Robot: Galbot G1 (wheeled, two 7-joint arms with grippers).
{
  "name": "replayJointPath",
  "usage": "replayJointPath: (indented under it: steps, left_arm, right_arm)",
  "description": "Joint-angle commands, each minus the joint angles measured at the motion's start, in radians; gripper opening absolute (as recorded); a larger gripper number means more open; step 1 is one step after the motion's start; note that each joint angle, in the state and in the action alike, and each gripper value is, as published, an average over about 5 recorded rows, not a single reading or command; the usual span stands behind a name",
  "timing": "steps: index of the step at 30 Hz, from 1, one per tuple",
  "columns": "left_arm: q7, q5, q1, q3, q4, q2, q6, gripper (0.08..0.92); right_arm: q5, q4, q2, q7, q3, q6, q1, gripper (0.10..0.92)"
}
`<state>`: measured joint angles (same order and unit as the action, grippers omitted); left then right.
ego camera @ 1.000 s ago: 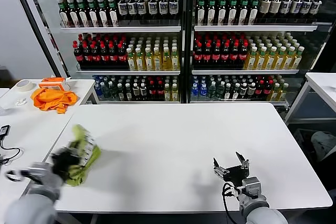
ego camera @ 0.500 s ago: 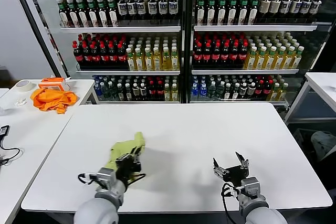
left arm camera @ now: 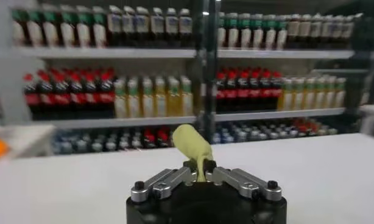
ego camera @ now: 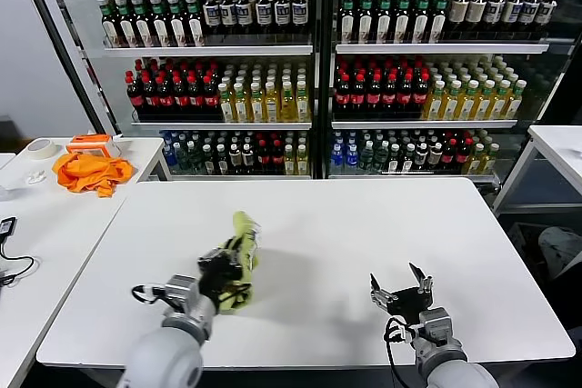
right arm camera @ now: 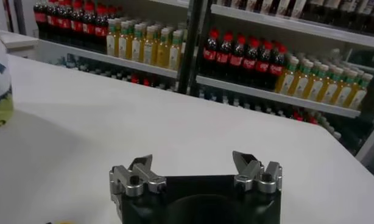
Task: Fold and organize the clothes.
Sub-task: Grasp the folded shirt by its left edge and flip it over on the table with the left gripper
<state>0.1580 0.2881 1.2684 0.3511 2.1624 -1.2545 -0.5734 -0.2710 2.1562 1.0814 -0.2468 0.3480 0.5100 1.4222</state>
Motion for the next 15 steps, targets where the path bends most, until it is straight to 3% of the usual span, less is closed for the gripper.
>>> replayJointPath:
  steps: [1,7,10,12,15]
  left_arm:
    - [-0.097,-0.092,0.076,0.375,-0.016,0.365,-0.003,0.114]
    - [-0.195,-0.190,0.151,0.584,-0.074,0.562,0.014,0.114]
    - [-0.245,-0.262,0.166,0.624,-0.102,0.625,0.051,0.114]
    - [-0.264,-0.297,0.157,0.603,-0.101,0.627,0.060,0.114]
    - [-0.267,-0.350,0.128,0.492,-0.060,0.552,0.058,0.114]
  right_arm:
    - [0.001,-0.003,0.000,0.000,-0.008,0.000,-0.008,0.823]
    - [0.001,-0.008,0.002,0.001,-0.017,-0.001,-0.017,0.823]
    - [0.000,-0.010,0.002,0.003,-0.017,-0.003,-0.020,0.823]
    - [0.000,-0.012,0.001,0.003,-0.016,-0.005,-0.020,0.823]
    - [0.000,-0.015,0.002,0.005,-0.013,-0.008,-0.018,0.823]
